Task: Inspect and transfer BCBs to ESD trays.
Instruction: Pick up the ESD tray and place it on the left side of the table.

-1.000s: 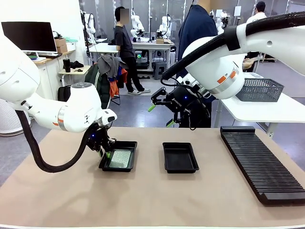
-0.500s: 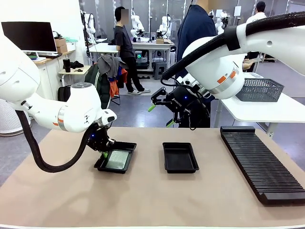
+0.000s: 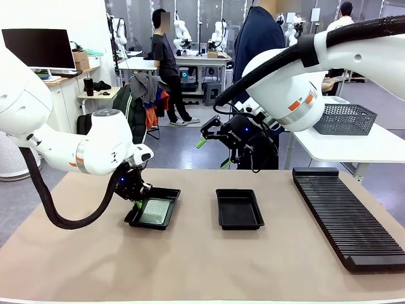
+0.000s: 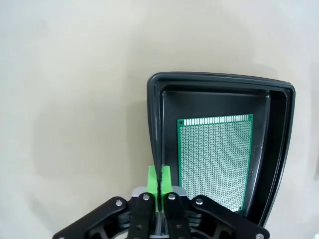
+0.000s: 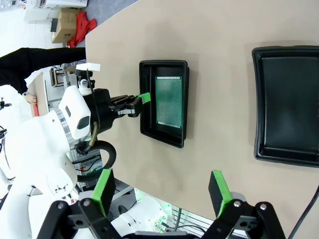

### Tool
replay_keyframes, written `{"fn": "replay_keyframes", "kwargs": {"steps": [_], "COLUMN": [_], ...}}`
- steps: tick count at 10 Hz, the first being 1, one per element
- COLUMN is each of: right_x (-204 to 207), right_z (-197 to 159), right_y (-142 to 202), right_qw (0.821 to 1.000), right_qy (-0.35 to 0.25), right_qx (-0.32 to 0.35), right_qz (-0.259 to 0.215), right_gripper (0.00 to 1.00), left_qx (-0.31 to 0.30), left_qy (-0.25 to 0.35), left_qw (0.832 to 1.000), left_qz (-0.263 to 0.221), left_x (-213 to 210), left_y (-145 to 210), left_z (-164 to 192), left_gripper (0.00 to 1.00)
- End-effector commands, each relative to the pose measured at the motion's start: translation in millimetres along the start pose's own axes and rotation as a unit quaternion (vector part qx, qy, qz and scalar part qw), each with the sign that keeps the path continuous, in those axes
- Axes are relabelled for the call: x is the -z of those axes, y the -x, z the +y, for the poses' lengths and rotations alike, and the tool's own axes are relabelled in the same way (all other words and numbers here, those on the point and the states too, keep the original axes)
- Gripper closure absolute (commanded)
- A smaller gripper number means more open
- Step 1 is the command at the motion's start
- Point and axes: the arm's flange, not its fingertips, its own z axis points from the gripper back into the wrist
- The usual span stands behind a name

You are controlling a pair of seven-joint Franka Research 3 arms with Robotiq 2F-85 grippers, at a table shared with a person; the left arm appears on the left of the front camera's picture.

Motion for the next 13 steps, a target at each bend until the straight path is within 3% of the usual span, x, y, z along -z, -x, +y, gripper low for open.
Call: {"fn": "replay_keyframes", "kwargs": {"steps": [1,7,13], "right_x": [1,1,1], "right_z": [3,3,3], "right_y": [-3,-3,-3], "right_qw": [1.000,1.000,1.000], "right_qy": [0.009,0.009,0.009], "right_qx": [0.008,0.008,0.008], "right_qz": [-0.002,-0.002,-0.002], "right_gripper": [0.00,0.00,0.00], "left_qx": [-0.027,-0.047,-0.055], "left_qy": [0.044,0.124,0.143], "left_qw": [0.999,0.991,0.988], "left_qz": [0.001,-0.005,-0.029], "left_x": [-3,-5,-16], "left_y": [2,6,19], "left_z": [18,46,61], "left_gripper": [1.00,1.00,1.00]}}
